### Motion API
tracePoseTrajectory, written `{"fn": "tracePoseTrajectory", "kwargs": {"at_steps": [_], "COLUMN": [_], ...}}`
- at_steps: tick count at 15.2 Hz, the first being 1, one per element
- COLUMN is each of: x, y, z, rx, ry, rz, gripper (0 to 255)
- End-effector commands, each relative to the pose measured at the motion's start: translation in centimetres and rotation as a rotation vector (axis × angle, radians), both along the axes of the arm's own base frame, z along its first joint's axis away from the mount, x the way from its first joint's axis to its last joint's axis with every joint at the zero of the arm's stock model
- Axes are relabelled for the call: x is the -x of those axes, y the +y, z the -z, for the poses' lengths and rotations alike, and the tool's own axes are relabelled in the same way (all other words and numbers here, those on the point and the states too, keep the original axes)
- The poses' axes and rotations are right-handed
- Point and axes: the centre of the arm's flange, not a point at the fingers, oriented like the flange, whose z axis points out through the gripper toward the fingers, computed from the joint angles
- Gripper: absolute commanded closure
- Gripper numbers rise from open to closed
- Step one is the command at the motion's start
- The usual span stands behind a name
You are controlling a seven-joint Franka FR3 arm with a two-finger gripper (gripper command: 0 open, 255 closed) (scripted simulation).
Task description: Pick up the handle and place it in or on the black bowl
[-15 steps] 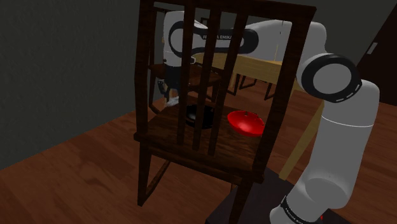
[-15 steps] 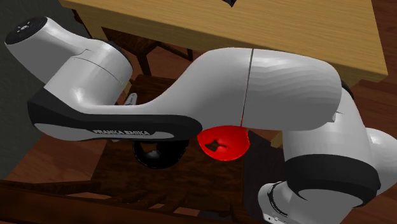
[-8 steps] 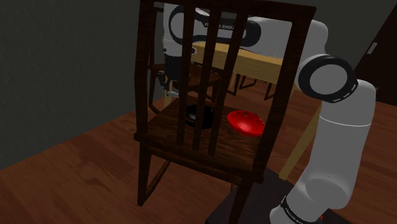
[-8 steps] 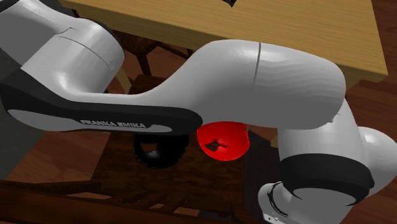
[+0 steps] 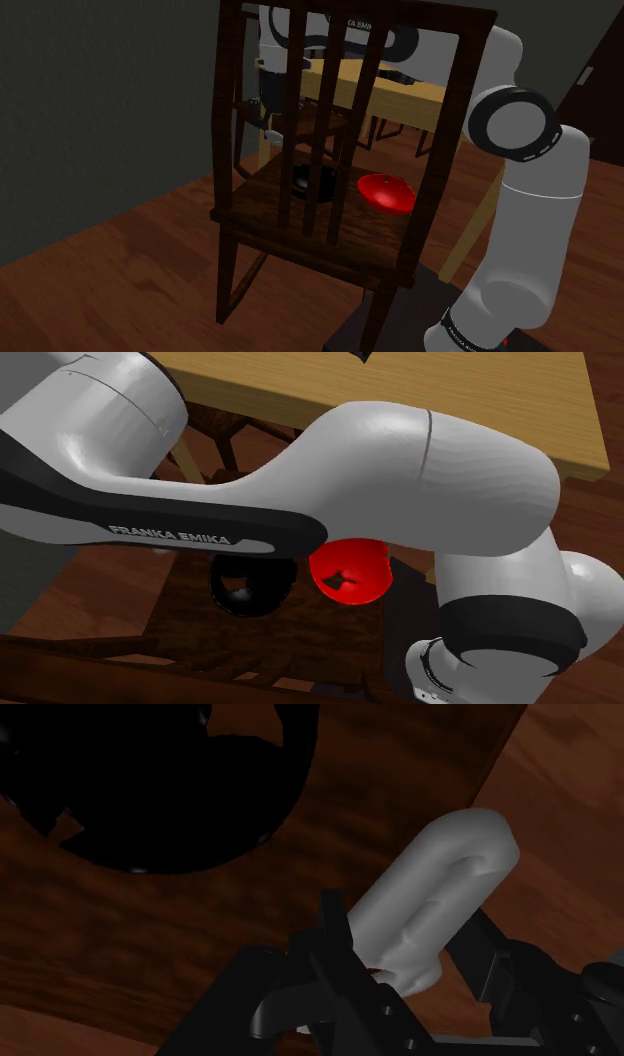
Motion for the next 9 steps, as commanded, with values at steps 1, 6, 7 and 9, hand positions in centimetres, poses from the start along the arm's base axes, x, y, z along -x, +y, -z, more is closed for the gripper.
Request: {"fn": "tracePoseTrajectory", "kwargs": {"at_steps": [1,6,7,9], "x": [2.0,8.6,9.9,12.6], "y": [0.0,0.3,0.3,0.4], "z": [-0.1,-0.4,-0.5,-0.6], "rx": [0.0,0.0,0.0,0.0], "ry": [0.0,0.0,0.0,0.0], "rz": [0.0,0.0,0.0,0.0], "gripper": [255,255,255,255]}}
